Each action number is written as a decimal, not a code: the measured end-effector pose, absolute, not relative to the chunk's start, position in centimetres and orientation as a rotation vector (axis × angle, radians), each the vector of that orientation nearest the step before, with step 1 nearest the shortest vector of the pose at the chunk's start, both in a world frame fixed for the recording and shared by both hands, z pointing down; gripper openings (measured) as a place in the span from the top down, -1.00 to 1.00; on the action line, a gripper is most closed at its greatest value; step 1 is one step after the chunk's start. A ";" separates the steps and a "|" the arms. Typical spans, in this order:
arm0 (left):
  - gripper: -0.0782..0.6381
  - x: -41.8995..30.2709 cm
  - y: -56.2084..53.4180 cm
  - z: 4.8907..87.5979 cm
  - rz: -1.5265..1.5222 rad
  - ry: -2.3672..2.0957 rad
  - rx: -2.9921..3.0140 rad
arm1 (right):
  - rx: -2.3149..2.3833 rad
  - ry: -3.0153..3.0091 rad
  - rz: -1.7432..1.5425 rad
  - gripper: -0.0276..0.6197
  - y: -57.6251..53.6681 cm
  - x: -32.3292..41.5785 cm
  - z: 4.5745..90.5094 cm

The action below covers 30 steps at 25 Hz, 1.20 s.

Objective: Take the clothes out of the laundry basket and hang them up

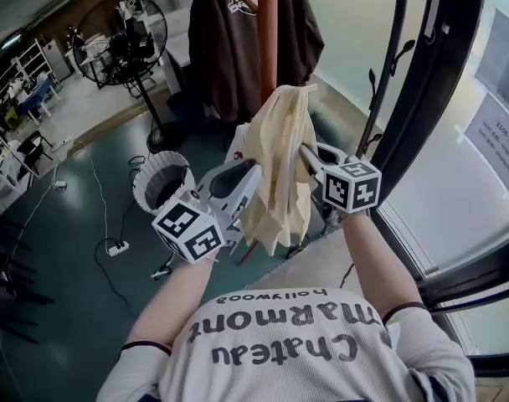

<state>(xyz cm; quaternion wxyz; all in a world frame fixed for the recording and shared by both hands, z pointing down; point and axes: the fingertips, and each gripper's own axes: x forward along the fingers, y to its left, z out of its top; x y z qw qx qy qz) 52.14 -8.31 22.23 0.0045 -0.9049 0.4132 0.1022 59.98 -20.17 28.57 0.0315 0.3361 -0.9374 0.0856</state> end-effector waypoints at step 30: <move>0.75 46.4 13.0 26.3 0.357 1.623 -2.844 | 1.292 -2.963 0.415 0.77 6.1 60.5 25.4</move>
